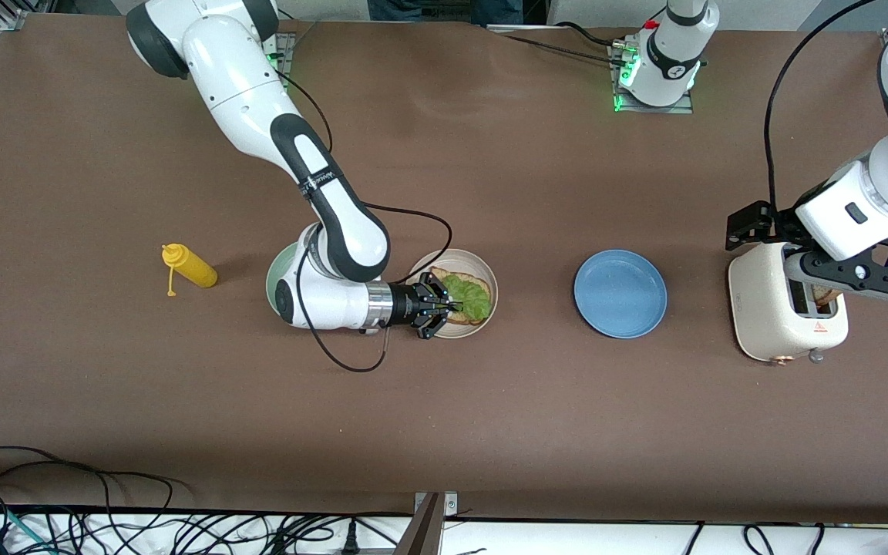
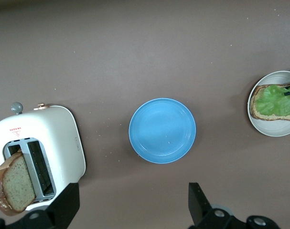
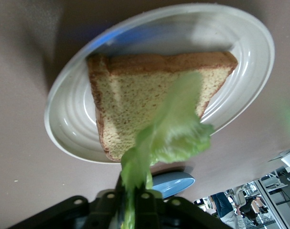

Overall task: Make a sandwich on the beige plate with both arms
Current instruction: 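Lower the lettuce onto the bread and open the right gripper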

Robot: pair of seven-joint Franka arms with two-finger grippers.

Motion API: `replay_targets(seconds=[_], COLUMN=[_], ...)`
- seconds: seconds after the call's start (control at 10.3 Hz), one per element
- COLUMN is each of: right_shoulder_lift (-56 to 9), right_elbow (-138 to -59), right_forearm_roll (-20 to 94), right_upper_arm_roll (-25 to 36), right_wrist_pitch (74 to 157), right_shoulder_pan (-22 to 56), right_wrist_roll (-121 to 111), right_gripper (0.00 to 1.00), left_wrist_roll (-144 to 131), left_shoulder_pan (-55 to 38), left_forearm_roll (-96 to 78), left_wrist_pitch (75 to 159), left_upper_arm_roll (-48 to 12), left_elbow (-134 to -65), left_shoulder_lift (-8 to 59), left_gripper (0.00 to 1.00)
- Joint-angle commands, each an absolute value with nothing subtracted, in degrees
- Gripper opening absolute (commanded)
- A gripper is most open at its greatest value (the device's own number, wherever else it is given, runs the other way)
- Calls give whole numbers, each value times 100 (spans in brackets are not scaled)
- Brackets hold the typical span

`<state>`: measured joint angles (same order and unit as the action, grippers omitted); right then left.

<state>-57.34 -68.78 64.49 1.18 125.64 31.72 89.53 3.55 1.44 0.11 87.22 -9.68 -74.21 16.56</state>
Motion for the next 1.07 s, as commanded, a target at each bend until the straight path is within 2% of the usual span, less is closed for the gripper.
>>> replay_targets(seconds=[0.0, 0.1, 0.19, 0.29, 0.68, 0.97], right_shoulder_lift=[-5836, -5836, -5827, -5801, -5459, -4959], right_elbow=[-6662, -6662, -6653, -6636, -6583, -6592], right_forearm_roll=[6539, 6469, 6138, 5804, 4285, 3176], right_upper_arm_roll=[97, 123, 167, 167, 456, 501], right_wrist_pitch=[12595, 12586, 12586, 12586, 12245, 10948], right_shoulder_pan=[3173, 3173, 3164, 3164, 3076, 2481], right_wrist_roll=[9044, 8992, 8983, 8974, 8921, 7540], right_gripper=[56, 70, 95, 100, 100, 100], left_wrist_roll=[316, 316, 316, 325, 316, 325], left_shoulder_pan=[141, 141, 141, 141, 141, 141], left_forearm_roll=[193, 193, 193, 193, 185, 185], left_wrist_pitch=[8675, 8675, 8675, 8675, 8657, 8587], left_upper_arm_roll=[-984, -984, -984, -984, -984, -976], left_elbow=[-7471, -7471, -7471, -7471, -7471, -7471], left_shoulder_lift=[1573, 1565, 1573, 1573, 1573, 1565], left_gripper=[100, 100, 100, 100, 100, 100])
